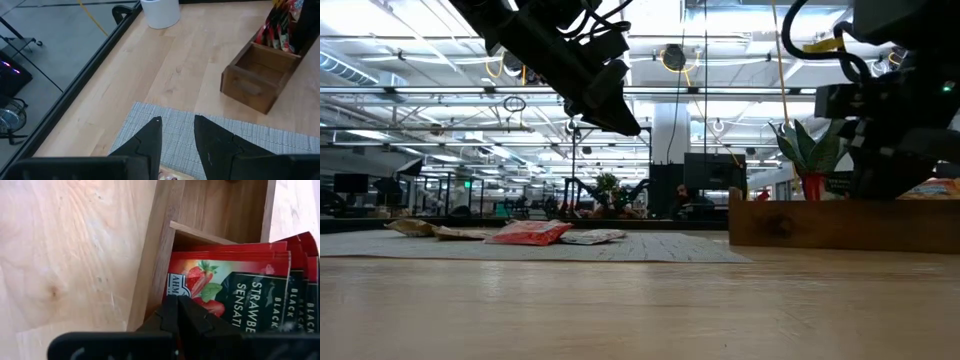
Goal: Pick & Place Tea
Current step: Put the red tea bag into the middle section of the wooden organizer, then adjust the wooden organizer on the table
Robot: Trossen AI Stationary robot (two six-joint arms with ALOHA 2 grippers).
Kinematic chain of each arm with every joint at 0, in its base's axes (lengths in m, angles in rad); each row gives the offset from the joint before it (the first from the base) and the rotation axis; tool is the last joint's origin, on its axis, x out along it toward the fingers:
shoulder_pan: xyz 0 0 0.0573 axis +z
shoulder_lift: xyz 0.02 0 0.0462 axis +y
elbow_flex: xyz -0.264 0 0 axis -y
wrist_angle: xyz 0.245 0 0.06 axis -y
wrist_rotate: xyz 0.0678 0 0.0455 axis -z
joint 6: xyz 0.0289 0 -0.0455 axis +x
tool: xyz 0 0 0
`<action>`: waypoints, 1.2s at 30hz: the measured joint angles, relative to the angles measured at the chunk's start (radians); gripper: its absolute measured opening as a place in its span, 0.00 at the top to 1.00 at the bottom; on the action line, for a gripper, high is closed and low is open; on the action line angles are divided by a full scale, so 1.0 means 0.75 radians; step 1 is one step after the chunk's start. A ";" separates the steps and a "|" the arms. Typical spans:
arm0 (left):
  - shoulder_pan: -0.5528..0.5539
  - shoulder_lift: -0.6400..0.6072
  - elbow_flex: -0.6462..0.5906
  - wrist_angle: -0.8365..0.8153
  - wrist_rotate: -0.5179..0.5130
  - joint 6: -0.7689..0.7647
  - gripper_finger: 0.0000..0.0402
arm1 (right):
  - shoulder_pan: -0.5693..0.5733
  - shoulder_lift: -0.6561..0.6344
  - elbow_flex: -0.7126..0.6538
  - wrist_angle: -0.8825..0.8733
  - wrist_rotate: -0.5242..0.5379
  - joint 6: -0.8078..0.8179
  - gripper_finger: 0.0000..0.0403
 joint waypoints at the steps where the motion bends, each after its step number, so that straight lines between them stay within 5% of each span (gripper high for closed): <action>1: 0.001 0.000 0.000 0.000 0.000 -0.005 0.71 | 0.003 -0.001 0.000 0.004 0.000 0.000 1.00; 5: 0.000 0.000 0.000 0.000 0.000 -0.005 0.71 | 0.015 -0.001 0.001 0.044 -0.021 -0.006 1.00; 13: 0.000 0.000 0.000 0.000 0.000 -0.006 0.71 | 0.016 -0.022 0.004 0.152 -0.333 -0.043 1.00; 28: 0.001 -0.001 0.000 -0.001 0.001 -0.008 0.71 | 0.051 -0.144 0.107 0.125 -0.173 -0.145 1.00; 36: 0.000 -0.001 0.000 -0.002 0.002 -0.008 0.71 | 0.191 -0.219 0.112 0.107 -0.509 0.379 1.00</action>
